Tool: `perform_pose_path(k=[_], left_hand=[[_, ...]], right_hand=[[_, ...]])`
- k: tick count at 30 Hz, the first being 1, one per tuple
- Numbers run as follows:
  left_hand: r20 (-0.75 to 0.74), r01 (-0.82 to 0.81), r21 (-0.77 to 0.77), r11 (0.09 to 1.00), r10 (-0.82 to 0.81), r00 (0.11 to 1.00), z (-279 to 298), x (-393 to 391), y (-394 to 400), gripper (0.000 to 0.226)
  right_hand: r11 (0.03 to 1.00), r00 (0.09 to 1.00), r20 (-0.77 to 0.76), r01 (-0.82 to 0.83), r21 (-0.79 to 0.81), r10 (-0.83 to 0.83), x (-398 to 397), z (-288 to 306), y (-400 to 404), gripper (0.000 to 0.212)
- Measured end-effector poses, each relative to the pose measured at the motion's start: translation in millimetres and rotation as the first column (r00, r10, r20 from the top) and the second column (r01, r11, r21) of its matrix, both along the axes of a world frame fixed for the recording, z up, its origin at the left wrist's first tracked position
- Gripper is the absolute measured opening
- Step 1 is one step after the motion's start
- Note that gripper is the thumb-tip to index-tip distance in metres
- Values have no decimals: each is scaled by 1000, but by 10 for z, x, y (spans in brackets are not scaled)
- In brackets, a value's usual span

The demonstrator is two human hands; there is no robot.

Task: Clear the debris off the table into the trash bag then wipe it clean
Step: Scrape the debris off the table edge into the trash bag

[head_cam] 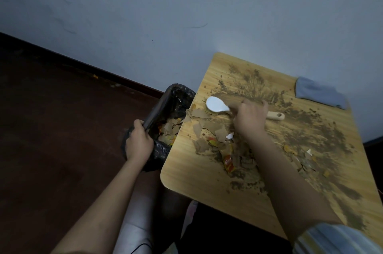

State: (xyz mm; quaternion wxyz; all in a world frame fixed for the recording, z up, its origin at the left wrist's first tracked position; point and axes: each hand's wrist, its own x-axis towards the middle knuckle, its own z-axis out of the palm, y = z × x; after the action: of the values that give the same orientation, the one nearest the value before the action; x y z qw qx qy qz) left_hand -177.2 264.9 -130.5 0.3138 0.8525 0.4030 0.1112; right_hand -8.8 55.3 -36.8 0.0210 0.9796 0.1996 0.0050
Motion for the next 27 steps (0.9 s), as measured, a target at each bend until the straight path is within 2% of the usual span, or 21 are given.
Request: perform_pose_path(k=[11,20,27], left_hand=[[-23,-11,9,1000,11,1000,15,-22,-10,25],[-3,-27,6,1000,27,1000,5,-38,53,23],[18,-46,-9,999,46,999,-26,-37,25,22]], right_hand=[[998,998,6,-66,25,66,-178,-114,398,42],[965,998,59,-40,257,26,-144,-68,245,45],[993,998,60,20,118,-27,-111,107,-186,37]])
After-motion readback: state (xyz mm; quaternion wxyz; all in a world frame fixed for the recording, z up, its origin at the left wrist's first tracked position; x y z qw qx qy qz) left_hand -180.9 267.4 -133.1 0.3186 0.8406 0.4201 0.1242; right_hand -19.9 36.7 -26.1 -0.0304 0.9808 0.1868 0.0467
